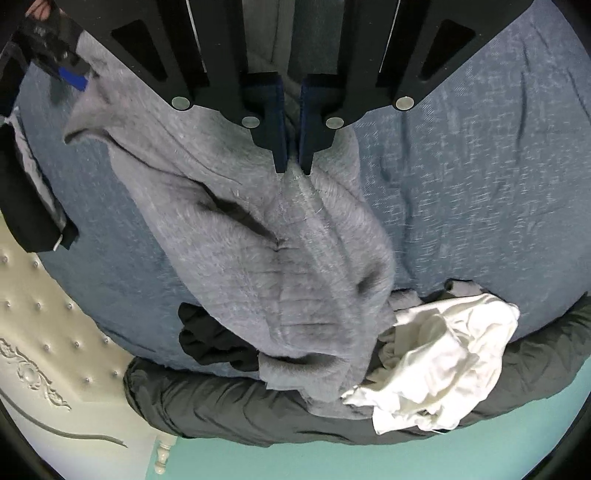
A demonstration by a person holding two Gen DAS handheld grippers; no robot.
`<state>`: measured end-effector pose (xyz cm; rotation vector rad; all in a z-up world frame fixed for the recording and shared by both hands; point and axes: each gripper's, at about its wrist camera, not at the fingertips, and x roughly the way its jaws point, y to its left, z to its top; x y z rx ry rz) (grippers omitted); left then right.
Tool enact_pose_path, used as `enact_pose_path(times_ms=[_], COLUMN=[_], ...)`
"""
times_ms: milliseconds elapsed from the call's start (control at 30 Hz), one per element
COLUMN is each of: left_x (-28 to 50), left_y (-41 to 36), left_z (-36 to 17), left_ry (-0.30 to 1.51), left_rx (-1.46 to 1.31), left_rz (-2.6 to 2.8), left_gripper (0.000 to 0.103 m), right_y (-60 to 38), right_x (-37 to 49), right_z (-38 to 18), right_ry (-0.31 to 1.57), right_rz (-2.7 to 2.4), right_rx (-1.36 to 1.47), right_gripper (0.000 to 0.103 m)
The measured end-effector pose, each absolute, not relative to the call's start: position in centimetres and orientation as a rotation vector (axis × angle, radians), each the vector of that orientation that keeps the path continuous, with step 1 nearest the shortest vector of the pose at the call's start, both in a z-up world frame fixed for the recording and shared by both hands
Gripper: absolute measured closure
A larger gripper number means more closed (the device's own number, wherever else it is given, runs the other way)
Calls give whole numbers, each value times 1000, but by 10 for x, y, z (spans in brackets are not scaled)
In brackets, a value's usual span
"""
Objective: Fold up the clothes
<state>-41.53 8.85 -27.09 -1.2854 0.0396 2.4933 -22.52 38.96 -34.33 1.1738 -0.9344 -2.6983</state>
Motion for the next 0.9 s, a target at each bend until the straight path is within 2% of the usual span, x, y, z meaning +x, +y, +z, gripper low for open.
enact_pose_path(times_ms=[233, 267, 333, 367, 400, 700, 900], left_x=[-373, -366, -354, -345, -337, -261, -200], left_y=[55, 51, 44, 40, 36, -1, -29], left_z=[-248, -245, -241, -237, -234, -211, -197], left_ry=[22, 18, 5, -7, -19, -108, -130], left_rx=[-1243, -1239, -1236, -1232, -1228, -1217, -1202], left_rz=[2521, 2525, 2529, 2535, 2540, 2577, 2600], left_gripper=[98, 98, 98, 98, 98, 100, 101], right_y=[387, 386, 384, 383, 382, 346, 344], right_x=[-227, -228, -229, -229, -227, -199, -171], right_z=[-337, -338, -341, -342, -341, -295, -282], right_ry=[-904, -903, -901, -905, -907, -733, -725], right_rz=[-2669, -2661, -2638, -2631, -2633, -2636, -2626], right_rx=[1145, 1142, 1153, 1154, 1145, 972, 987], right_gripper=[50, 53, 74, 97, 100, 103, 103])
